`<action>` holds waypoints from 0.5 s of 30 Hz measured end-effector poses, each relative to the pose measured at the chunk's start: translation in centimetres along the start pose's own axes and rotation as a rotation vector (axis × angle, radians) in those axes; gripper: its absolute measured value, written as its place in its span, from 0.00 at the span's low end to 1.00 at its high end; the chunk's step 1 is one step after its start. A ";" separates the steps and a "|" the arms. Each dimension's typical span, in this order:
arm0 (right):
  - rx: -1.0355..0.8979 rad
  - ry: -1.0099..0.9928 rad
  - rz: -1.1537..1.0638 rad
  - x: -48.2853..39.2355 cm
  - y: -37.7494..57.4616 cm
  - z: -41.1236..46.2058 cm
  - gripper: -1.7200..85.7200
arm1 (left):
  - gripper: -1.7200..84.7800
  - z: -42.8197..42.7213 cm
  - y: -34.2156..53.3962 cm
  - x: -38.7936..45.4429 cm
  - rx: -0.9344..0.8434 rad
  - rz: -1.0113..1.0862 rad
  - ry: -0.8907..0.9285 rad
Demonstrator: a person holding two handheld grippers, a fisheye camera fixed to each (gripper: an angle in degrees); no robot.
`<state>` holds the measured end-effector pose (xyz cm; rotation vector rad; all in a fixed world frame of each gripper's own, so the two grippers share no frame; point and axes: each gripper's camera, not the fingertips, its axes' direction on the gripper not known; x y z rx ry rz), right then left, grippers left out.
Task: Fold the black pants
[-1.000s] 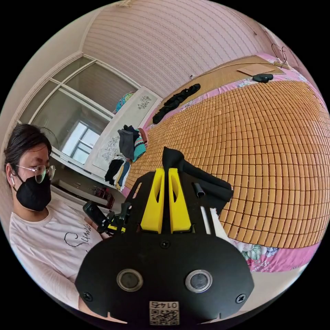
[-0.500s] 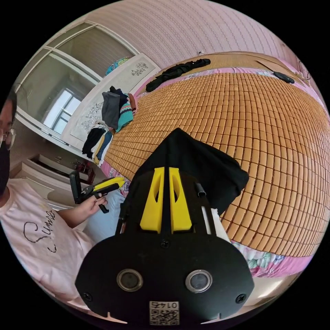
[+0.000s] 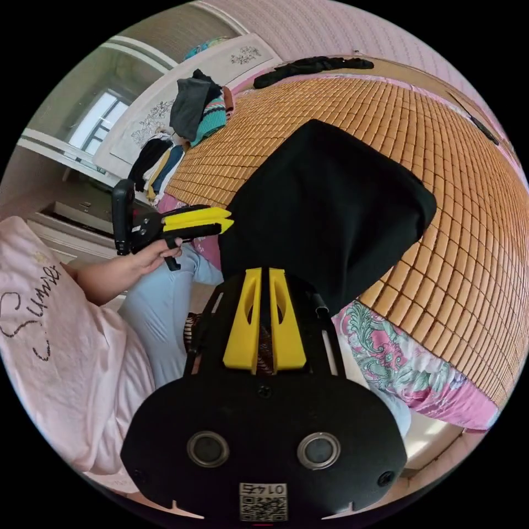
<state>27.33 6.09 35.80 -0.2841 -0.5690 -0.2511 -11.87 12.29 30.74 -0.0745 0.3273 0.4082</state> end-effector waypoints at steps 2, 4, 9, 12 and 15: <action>0.119 0.115 0.116 3.7 -0.7 -2.5 0.03 | 0.08 -1.7 -0.9 1.2 0.059 0.015 -0.008; 0.131 0.144 0.187 6.1 -1.3 -2.7 0.03 | 0.05 -3.0 -2.2 5.2 0.165 0.146 0.145; 0.155 0.139 0.251 8.3 -2.3 -1.6 0.02 | 0.01 4.0 -3.7 15.5 -0.024 0.467 0.261; 0.155 0.160 0.252 9.5 -2.6 -1.6 0.02 | 0.01 7.9 -4.3 15.4 -0.179 0.395 0.279; 0.150 0.159 0.274 11.8 -2.8 -1.6 0.02 | 0.01 9.5 -4.3 14.4 -0.224 0.365 0.338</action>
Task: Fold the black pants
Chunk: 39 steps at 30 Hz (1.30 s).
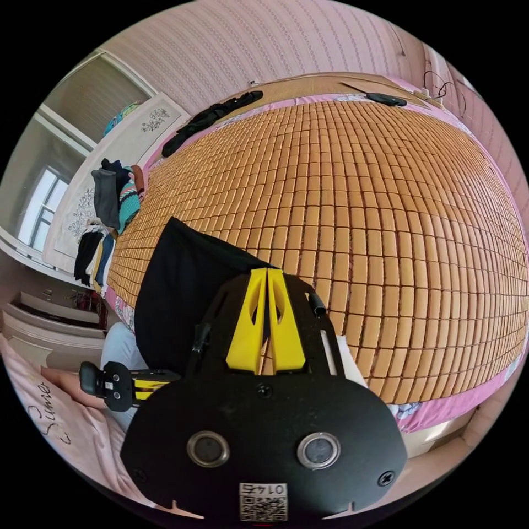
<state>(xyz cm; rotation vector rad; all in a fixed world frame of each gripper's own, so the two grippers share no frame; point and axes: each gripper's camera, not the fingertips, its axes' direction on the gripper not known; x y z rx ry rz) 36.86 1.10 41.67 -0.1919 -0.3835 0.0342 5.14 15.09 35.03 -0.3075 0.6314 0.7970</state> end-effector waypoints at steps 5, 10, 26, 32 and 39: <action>0.007 0.009 0.031 3.5 -0.3 -1.6 0.02 | 0.01 0.7 -0.1 0.4 -0.029 0.047 -0.034; -0.033 -0.049 0.054 4.6 5.0 -4.1 0.02 | 0.01 -2.9 -0.4 0.9 0.101 0.073 -0.007; 0.196 -0.294 0.154 14.4 9.4 -6.2 0.03 | 0.02 -4.1 -2.1 -4.2 0.175 0.030 0.065; 0.009 -0.463 0.233 17.3 15.5 -3.4 0.16 | 0.11 -12.7 0.2 -17.1 0.415 -0.354 -0.124; -0.044 -0.604 0.231 18.5 17.8 -0.6 0.15 | 0.18 -7.9 0.5 -28.2 0.236 -0.511 0.195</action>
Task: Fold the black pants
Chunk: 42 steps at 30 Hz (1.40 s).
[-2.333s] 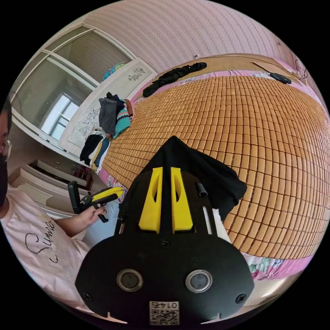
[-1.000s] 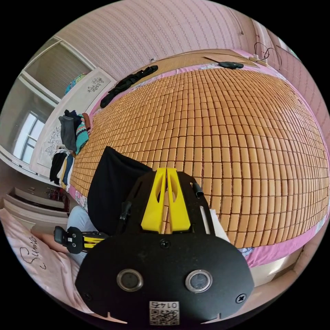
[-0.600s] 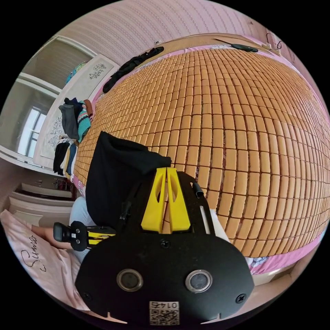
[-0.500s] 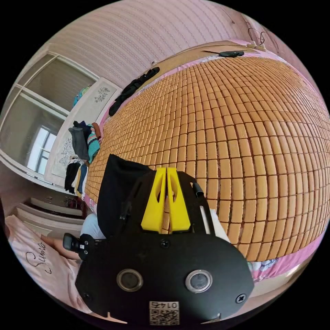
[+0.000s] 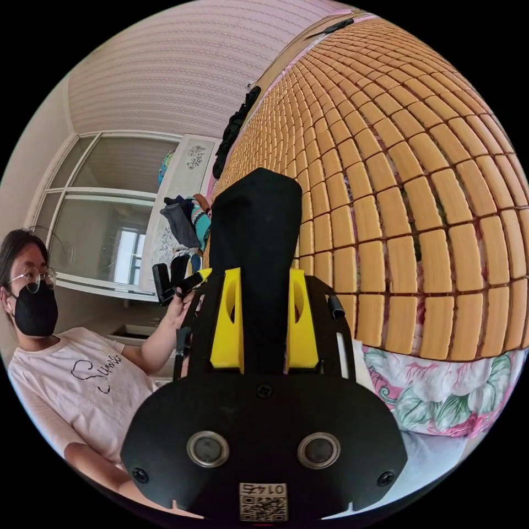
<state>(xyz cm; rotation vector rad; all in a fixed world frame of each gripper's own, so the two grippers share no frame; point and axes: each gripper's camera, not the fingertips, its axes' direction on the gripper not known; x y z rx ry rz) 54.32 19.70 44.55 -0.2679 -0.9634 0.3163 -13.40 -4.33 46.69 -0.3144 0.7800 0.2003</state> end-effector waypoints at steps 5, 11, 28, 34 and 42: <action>-0.060 0.000 -0.029 0.9 0.1 -0.9 0.09 | 0.10 0.8 -1.7 -2.1 -0.047 -0.034 0.100; 0.129 -0.040 0.018 3.6 1.6 -8.3 0.05 | 0.07 4.1 -8.7 2.1 -0.085 0.114 0.034; 1.209 0.112 0.525 21.8 17.0 -44.6 0.04 | 0.09 24.1 -23.7 37.7 -0.060 0.848 0.146; 1.081 0.133 0.552 21.7 16.6 -44.5 0.04 | 0.08 16.3 -16.8 29.3 -0.096 0.787 0.080; 0.789 0.352 0.476 16.5 14.5 -44.6 0.03 | 0.08 5.9 -7.2 19.0 -0.139 0.548 -0.043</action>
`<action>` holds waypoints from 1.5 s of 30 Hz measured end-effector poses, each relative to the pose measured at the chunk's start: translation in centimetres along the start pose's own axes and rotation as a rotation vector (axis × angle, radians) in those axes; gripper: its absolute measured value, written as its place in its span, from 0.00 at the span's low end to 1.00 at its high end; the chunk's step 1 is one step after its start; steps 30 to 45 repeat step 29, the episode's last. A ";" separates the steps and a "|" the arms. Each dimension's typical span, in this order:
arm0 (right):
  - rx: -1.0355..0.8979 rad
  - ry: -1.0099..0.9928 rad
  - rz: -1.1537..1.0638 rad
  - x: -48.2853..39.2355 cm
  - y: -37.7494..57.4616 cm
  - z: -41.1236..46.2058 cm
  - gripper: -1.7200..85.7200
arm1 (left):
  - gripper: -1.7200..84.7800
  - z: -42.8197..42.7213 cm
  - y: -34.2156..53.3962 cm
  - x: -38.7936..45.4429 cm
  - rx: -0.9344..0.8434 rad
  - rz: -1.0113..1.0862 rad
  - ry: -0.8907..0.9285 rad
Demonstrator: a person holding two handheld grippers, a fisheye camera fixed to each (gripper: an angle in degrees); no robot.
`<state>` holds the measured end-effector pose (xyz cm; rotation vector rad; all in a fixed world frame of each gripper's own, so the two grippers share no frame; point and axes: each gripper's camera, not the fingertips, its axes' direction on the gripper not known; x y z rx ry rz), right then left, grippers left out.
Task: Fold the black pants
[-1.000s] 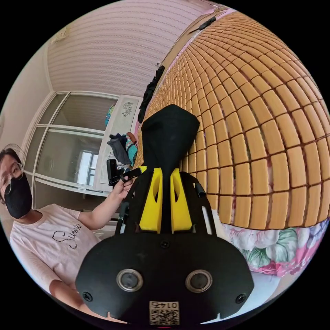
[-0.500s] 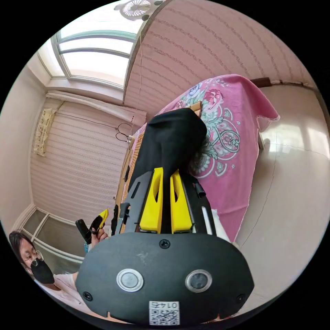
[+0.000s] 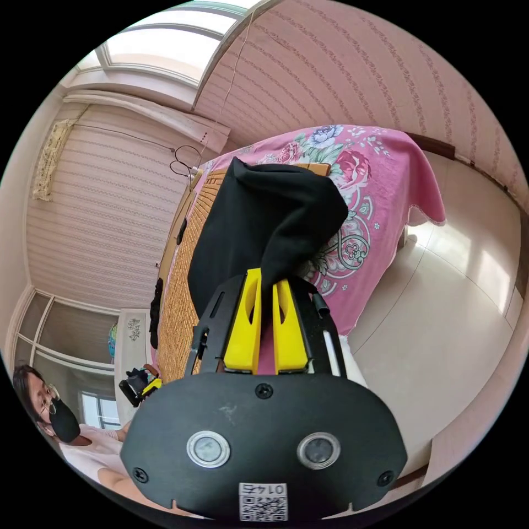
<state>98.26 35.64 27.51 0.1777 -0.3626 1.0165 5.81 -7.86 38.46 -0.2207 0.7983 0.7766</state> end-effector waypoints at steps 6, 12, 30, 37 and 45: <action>0.055 0.042 0.002 -3.6 3.0 1.9 0.06 | 0.08 -6.0 5.8 -0.1 0.117 -0.164 -0.086; 0.221 0.052 0.021 -7.2 9.0 1.0 0.09 | 0.08 -12.3 11.8 1.9 0.205 -0.223 -0.227; -0.405 -0.144 -1.558 -68.9 44.7 29.4 0.14 | 0.09 -34.4 53.3 7.5 0.515 -0.797 -0.911; -0.405 -0.144 -1.558 -68.9 44.7 29.4 0.14 | 0.09 -34.4 53.3 7.5 0.515 -0.797 -0.911; -0.405 -0.144 -1.558 -68.9 44.7 29.4 0.14 | 0.09 -34.4 53.3 7.5 0.515 -0.797 -0.911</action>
